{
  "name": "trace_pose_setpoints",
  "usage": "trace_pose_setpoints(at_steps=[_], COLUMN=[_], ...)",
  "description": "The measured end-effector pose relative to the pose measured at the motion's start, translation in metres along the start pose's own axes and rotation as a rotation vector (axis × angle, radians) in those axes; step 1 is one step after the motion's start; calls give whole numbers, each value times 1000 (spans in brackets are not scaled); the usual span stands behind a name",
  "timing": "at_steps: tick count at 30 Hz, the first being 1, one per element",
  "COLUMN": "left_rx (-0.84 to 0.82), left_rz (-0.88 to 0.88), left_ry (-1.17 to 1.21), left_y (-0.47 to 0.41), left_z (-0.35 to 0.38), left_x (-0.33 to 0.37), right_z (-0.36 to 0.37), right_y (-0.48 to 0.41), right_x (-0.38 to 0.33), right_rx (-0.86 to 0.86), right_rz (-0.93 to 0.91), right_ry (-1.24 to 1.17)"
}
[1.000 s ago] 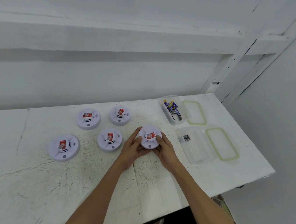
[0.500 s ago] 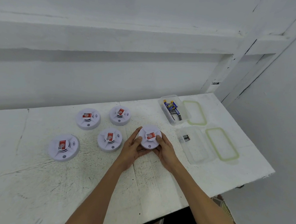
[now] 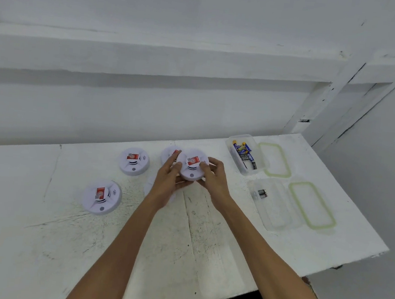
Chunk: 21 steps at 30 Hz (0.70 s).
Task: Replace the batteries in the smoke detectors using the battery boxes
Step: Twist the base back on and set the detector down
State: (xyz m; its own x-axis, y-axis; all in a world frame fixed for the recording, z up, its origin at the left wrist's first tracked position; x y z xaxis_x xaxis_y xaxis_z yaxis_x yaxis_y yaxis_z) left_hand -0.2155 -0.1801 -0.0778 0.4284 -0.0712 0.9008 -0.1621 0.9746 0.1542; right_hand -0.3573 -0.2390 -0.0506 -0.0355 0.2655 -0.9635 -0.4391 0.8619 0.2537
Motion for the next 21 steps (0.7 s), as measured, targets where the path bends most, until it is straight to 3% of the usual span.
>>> trace_pose_setpoints(at_steps=[7,13,21], left_rx=[226,330,382], left_rz=[86,63,0], left_ry=[-89,-85,-509], left_y=[21,70,121], left_z=[-88,-155,-230], left_x=[58,97,107], right_z=[103,188,275], right_y=[-17,-27,-37], right_x=[-43,-34,5], right_rx=[-288,-436,-546], right_rz=[-154,-258,-241], right_ry=[437,666,764])
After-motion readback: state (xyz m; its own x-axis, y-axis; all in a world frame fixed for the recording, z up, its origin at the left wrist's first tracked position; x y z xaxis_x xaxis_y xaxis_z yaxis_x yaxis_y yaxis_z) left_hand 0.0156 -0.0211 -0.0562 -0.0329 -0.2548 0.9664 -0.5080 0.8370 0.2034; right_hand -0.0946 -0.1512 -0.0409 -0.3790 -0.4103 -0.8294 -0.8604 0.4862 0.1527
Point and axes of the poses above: each hand's wrist, its own y-axis away from the middle knuckle, its own z-axis out of the palm, x = y × z, the point moved 7 cm from there along -y, towards the middle knuckle, and after that the axes turned 11 degrees about -x, right-handed, at the moved point
